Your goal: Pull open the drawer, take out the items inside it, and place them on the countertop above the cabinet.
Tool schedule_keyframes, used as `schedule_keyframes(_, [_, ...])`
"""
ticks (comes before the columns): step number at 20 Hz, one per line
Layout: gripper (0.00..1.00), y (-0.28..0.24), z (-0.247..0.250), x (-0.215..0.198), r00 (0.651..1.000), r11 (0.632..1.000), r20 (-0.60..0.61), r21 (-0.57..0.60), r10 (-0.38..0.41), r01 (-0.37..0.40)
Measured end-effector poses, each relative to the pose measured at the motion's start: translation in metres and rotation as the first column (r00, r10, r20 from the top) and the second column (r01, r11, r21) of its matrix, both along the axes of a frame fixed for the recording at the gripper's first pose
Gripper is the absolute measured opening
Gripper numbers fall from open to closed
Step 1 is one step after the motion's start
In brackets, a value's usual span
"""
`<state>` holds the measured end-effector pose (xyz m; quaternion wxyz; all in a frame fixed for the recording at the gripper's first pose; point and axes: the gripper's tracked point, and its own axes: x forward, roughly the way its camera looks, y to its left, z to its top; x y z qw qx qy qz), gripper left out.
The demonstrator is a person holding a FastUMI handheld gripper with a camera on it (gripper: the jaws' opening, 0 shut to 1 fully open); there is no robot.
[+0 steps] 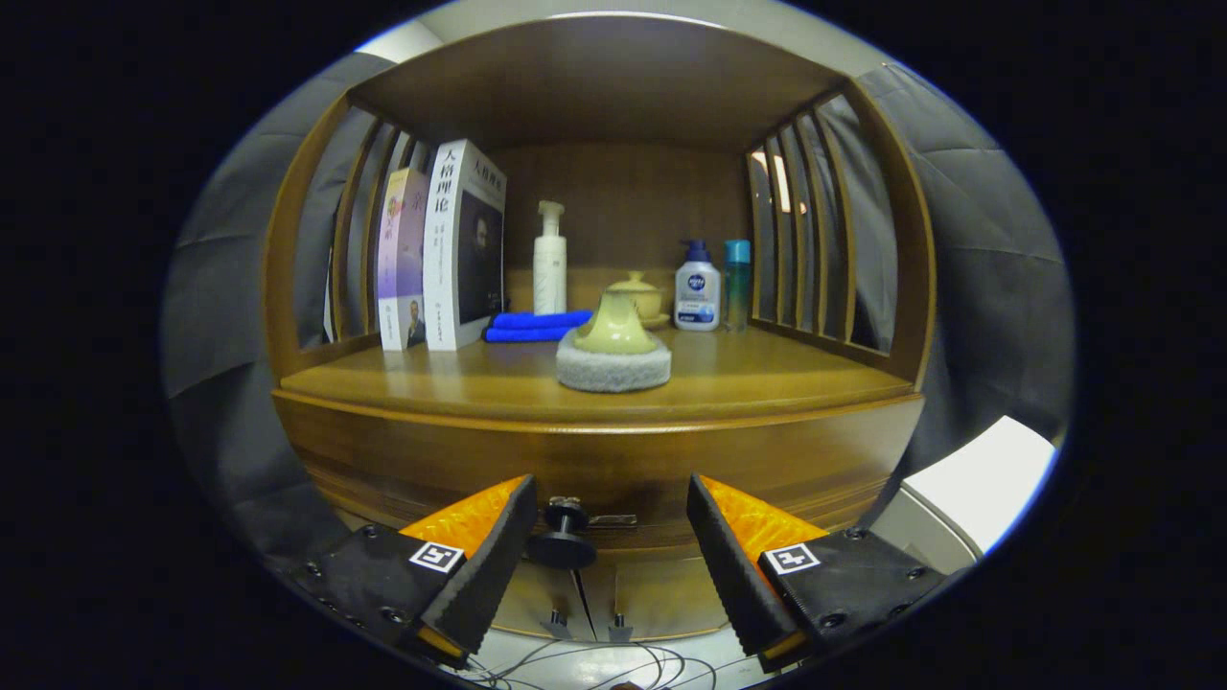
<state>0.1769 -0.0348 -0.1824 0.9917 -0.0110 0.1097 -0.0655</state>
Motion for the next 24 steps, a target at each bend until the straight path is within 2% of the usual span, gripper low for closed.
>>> schedule_keyframes(6, [0.97,-0.004,0.045,-0.065,0.996,0.998,0.079,0.033,-0.051,0.048])
schedule_keyframes(11, [0.97,-0.009,0.087,-0.114,0.989,0.998,0.139,-0.024,-0.050,0.054])
schedule_keyframes(16, [0.97,0.005,0.114,-0.159,0.982,1.000,0.189,0.029,-0.015,0.009])
schedule_keyframes(19, [0.97,0.005,0.130,-0.174,0.977,1.000,0.213,0.000,-0.005,0.005])
schedule_keyframes(24, [0.97,0.019,0.147,-0.189,0.969,0.999,0.242,-0.008,0.046,-0.045])
